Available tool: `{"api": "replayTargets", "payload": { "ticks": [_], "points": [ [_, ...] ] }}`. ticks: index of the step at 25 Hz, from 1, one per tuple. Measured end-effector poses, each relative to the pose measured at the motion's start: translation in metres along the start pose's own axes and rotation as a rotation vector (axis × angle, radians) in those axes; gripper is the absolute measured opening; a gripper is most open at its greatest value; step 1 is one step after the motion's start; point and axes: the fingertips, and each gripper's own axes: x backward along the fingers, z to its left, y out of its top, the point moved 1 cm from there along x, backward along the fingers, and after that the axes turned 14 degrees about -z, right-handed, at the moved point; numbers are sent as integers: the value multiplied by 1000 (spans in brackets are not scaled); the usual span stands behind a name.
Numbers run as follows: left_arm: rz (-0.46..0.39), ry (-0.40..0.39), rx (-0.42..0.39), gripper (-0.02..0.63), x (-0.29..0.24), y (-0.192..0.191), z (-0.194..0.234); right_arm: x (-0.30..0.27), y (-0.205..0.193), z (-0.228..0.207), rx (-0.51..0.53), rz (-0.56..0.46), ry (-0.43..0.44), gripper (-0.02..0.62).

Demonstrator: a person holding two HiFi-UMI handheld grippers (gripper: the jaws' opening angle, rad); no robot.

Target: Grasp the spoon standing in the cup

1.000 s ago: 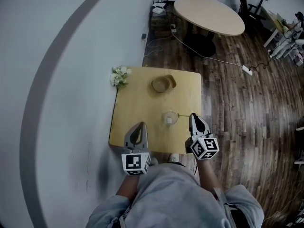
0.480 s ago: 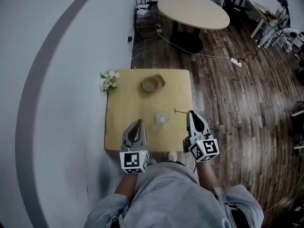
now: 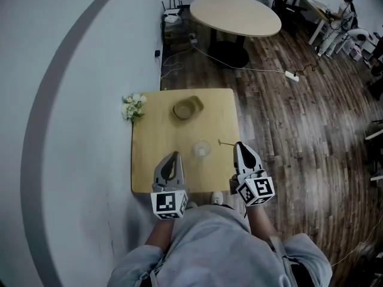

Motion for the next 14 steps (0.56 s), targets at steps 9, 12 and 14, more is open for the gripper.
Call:
{"api": "replayTargets", "payload": {
  "ticks": [9,12,14],
  "points": [
    [1,11,4,2,2,0,2,-3,-2,3,-6,11,13,1],
    [0,15,4,2,3,-2,5,-4,-5,4,-9,13,16,0],
    [0,17,5,2,4,-2,6,-5,-6,5,-11,15,17,0]
  ]
}}
